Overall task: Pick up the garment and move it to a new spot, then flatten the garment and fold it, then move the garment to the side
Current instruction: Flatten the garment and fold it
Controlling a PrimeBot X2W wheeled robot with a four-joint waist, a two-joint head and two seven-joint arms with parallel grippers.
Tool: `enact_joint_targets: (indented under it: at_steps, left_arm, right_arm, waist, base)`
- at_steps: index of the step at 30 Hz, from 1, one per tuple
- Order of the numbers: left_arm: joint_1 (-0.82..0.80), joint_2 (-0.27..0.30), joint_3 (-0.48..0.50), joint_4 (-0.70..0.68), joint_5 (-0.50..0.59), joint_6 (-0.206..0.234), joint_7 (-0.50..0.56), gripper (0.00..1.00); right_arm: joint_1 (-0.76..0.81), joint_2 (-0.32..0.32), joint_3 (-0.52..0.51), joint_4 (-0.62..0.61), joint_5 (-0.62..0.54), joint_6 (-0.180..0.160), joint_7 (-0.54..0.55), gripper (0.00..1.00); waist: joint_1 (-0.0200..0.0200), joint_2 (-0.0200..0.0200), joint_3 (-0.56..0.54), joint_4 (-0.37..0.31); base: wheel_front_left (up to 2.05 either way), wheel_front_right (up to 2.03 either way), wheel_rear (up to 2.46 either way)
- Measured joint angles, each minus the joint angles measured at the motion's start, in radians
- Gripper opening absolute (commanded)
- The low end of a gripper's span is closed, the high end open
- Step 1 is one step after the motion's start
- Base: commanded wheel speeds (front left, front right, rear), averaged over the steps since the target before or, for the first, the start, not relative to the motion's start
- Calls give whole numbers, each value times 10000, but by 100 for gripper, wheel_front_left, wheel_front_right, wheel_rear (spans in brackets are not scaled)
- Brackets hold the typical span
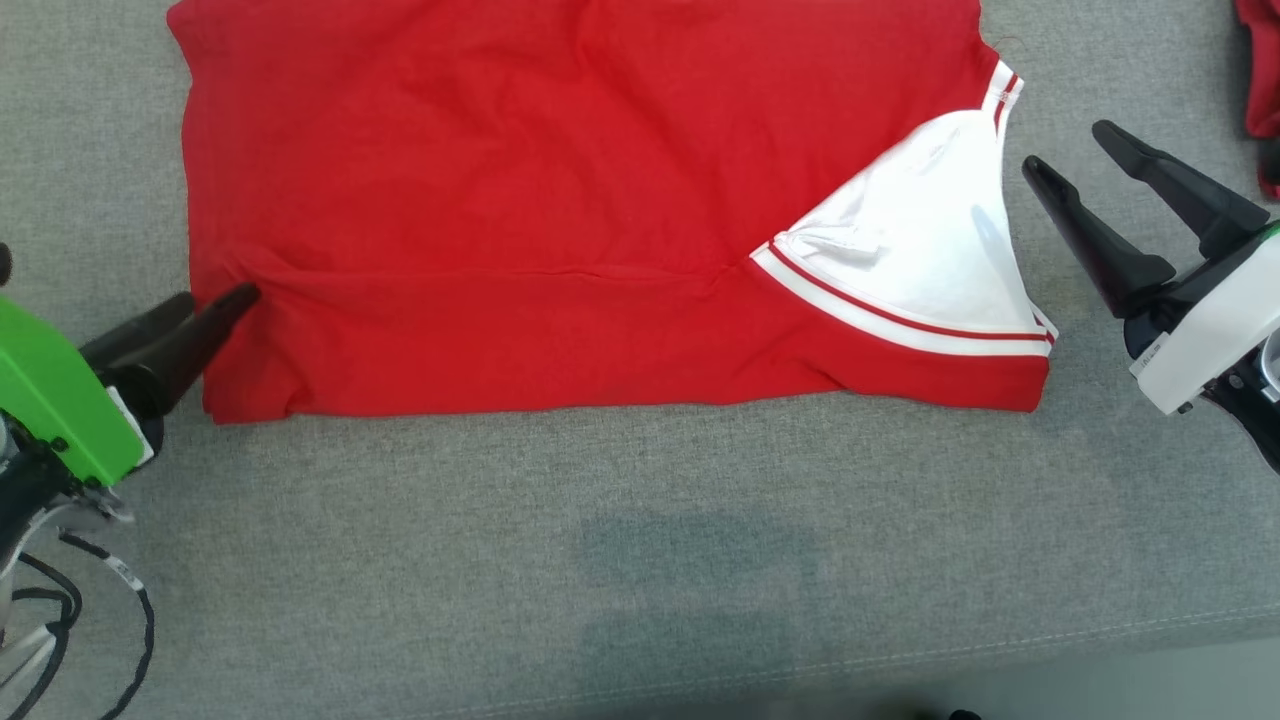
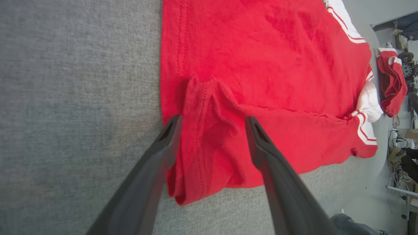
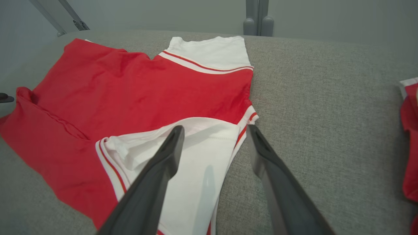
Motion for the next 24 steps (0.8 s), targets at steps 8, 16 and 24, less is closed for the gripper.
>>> enact_joint_targets:
  at_steps: [8, 16, 24]
  left_arm:
    - [-203, -123, 1087, 54, 355, 73, -1227, 100]
    - [1089, -838, 1308, 36, 510, -25, -2240, 100]
    - [2097, -1486, 918, 196, 435, -198, -2738, 100]
  right_arm:
    - [65, 244, -245, 180, -476, -328, -934, 100]
    - [1758, 339, -263, 326, -593, -721, -1513, 100]
    - [2902, 629, 334, 207, -872, -817, -1756, 100]
  waist:
    - [-1, 0, -311, -53]
    - [-1, 0, -829, -44]
    - [-1, 0, -1307, 68]
  base:
    - [0, 0, 0]
    - [0, 0, 0]
    - [0, 0, 0]
